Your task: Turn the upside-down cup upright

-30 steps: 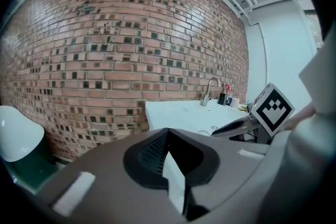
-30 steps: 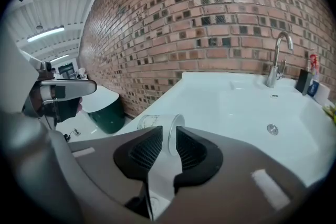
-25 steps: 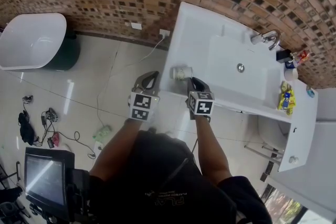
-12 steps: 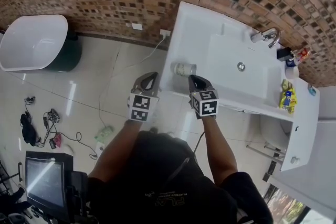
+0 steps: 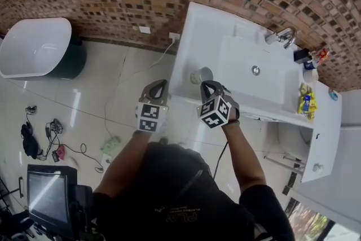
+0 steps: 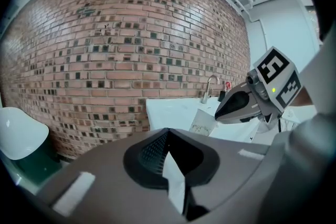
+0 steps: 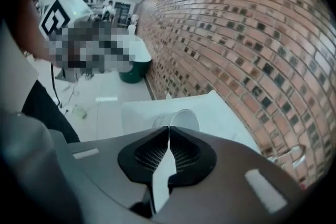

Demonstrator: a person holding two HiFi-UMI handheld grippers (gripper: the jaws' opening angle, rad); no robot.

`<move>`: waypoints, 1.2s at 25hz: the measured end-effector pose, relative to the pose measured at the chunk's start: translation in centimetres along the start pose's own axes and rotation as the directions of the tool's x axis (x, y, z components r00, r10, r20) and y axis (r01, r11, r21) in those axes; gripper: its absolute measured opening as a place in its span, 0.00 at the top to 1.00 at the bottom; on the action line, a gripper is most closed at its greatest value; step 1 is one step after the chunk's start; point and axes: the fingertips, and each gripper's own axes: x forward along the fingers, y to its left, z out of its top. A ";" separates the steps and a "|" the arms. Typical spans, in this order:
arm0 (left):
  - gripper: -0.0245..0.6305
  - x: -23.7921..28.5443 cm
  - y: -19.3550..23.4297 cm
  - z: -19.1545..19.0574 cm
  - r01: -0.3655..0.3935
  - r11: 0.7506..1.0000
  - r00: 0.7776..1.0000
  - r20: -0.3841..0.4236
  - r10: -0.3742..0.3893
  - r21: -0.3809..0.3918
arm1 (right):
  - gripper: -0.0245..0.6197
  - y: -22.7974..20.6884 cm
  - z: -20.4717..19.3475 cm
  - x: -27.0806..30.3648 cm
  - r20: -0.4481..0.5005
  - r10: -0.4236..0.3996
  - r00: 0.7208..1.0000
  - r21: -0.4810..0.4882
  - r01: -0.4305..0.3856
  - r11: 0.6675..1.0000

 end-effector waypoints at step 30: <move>0.96 -0.6 -0.7 0.2 -0.032 0.999 0.999 0.011 0.032 -0.022 | 0.79 2.0 -1.0 1.9 -0.185 -0.085 0.979 -0.499 -0.019 0.866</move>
